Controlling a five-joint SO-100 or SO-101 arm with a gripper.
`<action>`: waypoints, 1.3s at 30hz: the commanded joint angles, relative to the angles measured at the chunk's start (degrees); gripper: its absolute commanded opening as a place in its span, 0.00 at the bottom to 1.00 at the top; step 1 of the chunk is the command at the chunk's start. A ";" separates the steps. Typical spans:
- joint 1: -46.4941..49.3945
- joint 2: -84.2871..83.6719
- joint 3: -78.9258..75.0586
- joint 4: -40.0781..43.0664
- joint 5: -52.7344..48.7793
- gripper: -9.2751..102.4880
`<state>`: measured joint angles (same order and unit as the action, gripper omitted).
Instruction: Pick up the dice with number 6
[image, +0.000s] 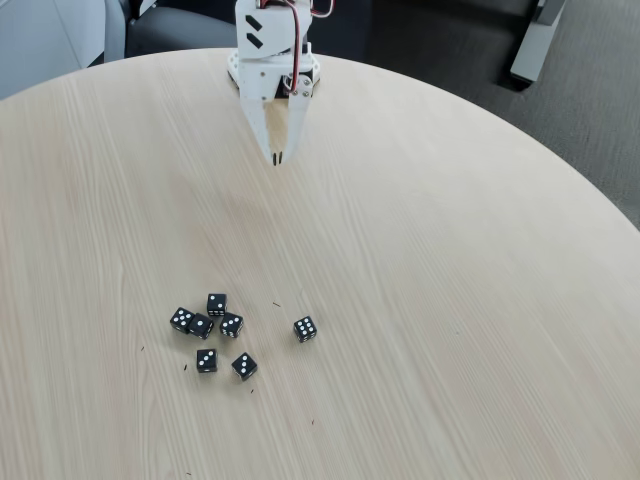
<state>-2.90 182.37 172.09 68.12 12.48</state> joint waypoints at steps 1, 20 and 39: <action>-0.26 0.09 -0.18 0.09 0.44 0.09; -0.26 0.09 -0.18 0.09 0.44 0.09; -0.26 -0.18 -0.18 -0.35 1.76 0.08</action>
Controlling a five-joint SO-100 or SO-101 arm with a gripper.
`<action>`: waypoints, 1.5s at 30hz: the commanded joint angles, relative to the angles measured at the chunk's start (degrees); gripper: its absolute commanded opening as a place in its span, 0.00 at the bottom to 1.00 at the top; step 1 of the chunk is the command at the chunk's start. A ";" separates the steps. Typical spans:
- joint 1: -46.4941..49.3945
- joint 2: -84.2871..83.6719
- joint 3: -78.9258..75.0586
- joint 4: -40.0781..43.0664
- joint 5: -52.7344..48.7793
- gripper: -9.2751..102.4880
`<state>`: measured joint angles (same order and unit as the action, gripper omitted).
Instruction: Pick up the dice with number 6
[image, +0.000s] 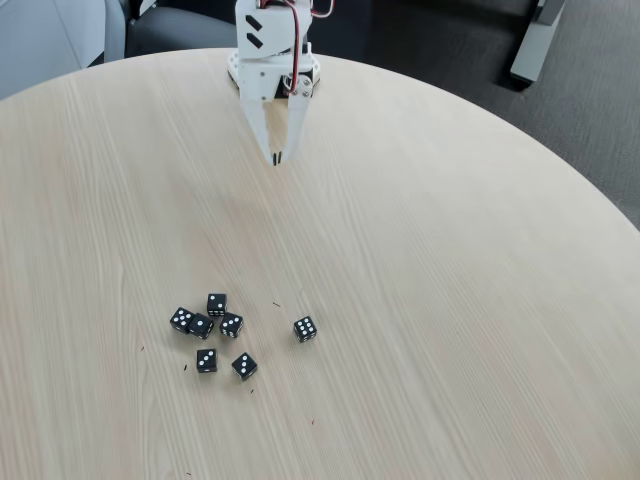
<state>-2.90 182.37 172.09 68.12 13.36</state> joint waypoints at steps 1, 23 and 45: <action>-0.26 -0.26 -0.35 -0.44 1.41 0.08; -0.35 -53.61 -42.89 -0.70 21.45 0.18; 0.79 -106.61 -102.13 0.18 37.97 0.27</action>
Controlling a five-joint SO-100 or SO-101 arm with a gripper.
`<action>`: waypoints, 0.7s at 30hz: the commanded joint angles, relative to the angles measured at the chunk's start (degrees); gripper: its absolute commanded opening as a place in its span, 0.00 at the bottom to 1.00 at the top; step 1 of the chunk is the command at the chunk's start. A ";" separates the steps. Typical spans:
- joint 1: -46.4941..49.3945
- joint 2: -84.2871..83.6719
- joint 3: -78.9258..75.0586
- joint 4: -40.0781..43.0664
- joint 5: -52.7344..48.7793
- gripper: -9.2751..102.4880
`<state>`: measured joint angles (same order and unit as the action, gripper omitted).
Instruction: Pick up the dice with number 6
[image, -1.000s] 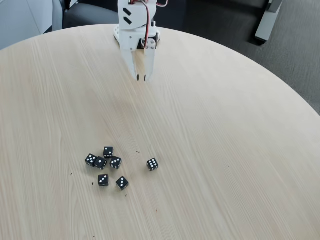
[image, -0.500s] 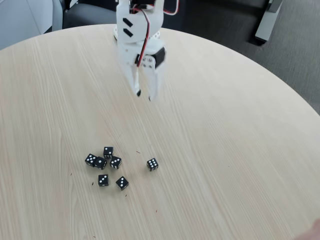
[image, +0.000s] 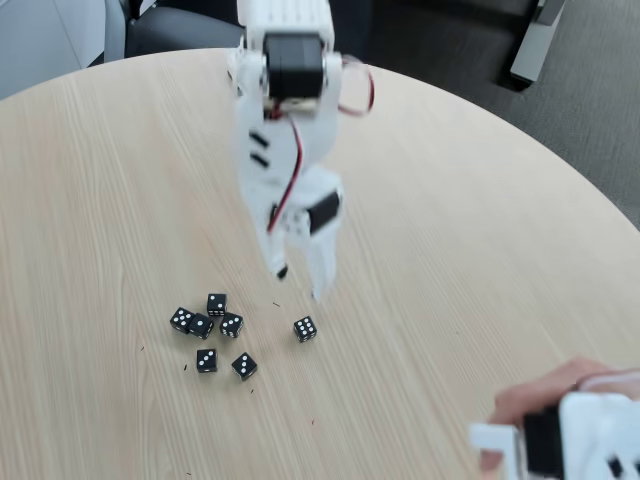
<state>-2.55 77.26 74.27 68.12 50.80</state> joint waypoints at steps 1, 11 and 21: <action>0.53 -2.99 -5.10 0.18 0.44 0.28; 2.02 -11.60 -5.71 0.18 4.04 0.31; 1.05 -14.77 -4.83 0.18 4.92 0.31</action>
<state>-0.97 61.88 70.75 68.12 56.07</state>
